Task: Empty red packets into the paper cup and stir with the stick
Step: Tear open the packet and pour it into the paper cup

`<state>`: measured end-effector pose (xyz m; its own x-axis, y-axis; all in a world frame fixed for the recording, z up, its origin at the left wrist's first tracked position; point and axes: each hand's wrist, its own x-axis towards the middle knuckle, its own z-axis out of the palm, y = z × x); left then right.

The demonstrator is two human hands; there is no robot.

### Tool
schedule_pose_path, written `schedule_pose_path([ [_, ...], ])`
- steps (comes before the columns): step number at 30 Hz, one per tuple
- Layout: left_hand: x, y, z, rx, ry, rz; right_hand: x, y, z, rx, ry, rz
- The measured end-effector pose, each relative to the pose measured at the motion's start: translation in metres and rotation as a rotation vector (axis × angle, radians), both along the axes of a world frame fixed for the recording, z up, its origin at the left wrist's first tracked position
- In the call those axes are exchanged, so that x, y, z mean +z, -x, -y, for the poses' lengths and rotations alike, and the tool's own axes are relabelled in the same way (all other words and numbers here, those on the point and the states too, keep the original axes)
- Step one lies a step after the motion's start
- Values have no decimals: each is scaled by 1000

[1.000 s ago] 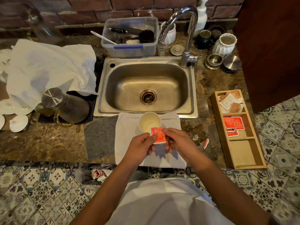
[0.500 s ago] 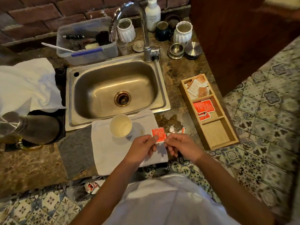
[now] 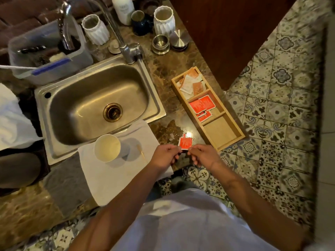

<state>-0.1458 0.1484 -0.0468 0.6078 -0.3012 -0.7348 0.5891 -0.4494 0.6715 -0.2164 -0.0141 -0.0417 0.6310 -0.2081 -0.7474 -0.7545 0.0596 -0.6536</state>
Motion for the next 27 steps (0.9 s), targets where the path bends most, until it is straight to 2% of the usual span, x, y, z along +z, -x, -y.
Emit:
schedule_pose_path([
  [7, -22, -10, 14, -133, -170, 59, -8, 1, 3, -2, 4, -70],
  [15, -32, -10, 18, -239, -338, 193, -12, -6, 0, 40, 115, -131],
  [20, -31, -7, 20, -328, -400, 268, -16, -6, -2, 51, 175, -133],
  [27, -28, -10, 22, -357, -440, 259, -14, -11, -5, 97, 237, -160],
])
